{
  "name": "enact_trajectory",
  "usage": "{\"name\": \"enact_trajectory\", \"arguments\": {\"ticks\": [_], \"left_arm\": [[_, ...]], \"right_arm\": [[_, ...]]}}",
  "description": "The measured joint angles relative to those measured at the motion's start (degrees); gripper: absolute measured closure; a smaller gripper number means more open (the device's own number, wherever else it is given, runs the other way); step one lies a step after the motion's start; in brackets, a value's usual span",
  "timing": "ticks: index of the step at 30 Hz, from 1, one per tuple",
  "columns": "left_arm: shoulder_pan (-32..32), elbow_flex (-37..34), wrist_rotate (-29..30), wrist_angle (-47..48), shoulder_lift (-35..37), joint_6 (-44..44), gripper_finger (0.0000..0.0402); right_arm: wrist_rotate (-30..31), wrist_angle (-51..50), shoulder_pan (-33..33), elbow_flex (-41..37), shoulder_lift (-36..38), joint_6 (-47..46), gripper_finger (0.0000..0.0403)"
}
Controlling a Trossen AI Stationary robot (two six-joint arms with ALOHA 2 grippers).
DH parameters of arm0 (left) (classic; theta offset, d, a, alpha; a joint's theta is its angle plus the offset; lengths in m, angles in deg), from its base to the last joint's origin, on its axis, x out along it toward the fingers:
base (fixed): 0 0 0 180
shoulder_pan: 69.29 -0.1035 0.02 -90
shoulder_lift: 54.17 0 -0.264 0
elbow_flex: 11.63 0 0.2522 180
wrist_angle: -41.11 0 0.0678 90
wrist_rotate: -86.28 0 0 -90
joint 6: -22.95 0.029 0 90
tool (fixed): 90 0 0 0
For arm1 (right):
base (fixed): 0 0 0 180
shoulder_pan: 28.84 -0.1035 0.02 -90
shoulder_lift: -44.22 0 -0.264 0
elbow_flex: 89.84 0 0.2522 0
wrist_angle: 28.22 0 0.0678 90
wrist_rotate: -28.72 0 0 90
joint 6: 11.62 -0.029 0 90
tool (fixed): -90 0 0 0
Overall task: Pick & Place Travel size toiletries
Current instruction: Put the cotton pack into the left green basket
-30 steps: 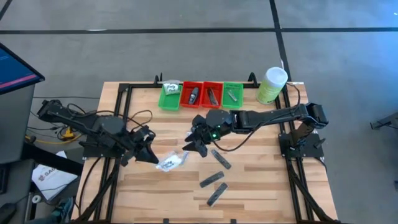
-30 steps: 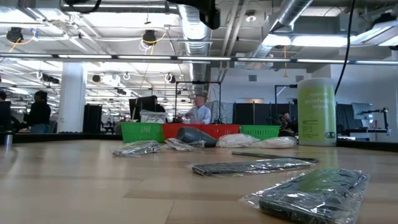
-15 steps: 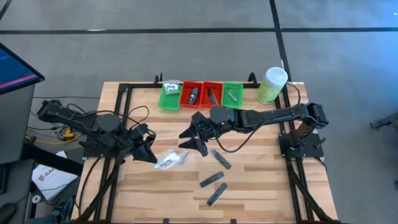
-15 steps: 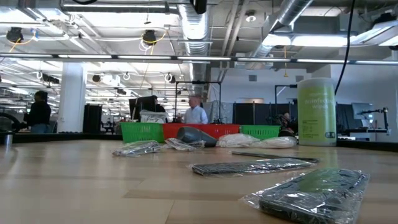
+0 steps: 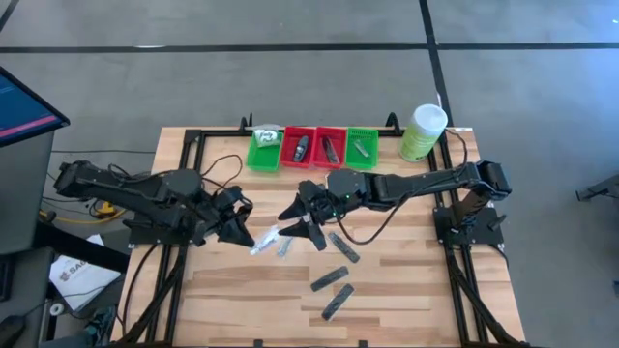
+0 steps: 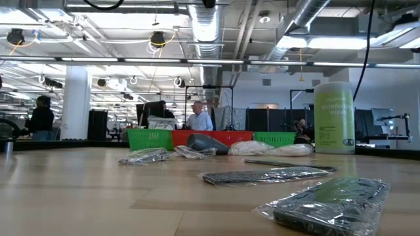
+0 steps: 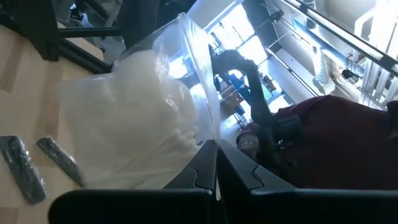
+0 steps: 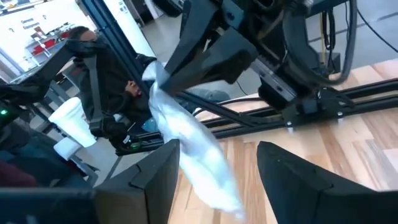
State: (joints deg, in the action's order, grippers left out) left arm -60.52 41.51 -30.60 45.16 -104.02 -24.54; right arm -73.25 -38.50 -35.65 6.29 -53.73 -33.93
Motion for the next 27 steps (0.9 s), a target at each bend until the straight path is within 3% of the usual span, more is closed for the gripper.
{"name": "enact_trajectory", "arguments": {"ticks": [20, 27], "left_arm": [[-7.90, 2.75, -7.18, -4.43, -3.62, 1.13, 0.0401], [-8.89, 2.75, -7.68, -4.39, -3.60, 1.16, 0.0401]], "right_arm": [[-0.15, -1.75, -1.81, 0.02, 0.02, -0.21, 0.0197], [-0.17, -1.75, -1.84, 0.02, 0.02, -0.22, 0.0241]]}}
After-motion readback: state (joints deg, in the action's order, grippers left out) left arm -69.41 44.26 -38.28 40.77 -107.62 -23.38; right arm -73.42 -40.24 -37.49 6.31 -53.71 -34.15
